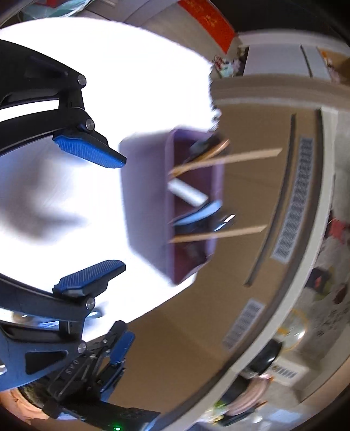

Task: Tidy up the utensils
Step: 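Move both open tools toward the remaining dark-handled spoon and metal teaspoon, then grasp the dark-handled spoon with the left tool while the right tool grasps the metal teaspoon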

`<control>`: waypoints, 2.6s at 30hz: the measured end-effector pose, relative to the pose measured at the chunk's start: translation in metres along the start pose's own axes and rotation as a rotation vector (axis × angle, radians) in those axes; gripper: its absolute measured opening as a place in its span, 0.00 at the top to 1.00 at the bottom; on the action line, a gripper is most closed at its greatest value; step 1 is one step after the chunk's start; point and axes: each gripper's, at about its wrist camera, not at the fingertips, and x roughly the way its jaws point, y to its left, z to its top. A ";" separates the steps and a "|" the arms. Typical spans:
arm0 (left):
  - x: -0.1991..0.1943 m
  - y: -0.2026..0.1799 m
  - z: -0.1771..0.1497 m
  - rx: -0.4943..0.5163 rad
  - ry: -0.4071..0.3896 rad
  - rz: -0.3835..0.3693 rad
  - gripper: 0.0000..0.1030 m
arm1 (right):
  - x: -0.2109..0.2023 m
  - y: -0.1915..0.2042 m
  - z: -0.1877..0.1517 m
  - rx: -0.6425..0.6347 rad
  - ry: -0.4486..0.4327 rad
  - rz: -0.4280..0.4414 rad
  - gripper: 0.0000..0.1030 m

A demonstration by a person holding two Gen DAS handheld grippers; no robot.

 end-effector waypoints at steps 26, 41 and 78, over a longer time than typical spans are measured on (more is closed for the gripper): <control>0.108 -0.143 -0.061 0.262 0.362 0.006 0.52 | -0.060 -0.086 -0.097 0.185 -0.025 -0.189 0.50; 0.071 -0.125 -0.085 0.448 0.209 0.091 0.95 | -0.043 -0.072 -0.099 0.200 0.048 -0.096 0.44; 0.094 -0.127 -0.078 0.508 0.432 0.042 0.81 | -0.004 -0.039 -0.092 0.084 0.162 -0.060 0.71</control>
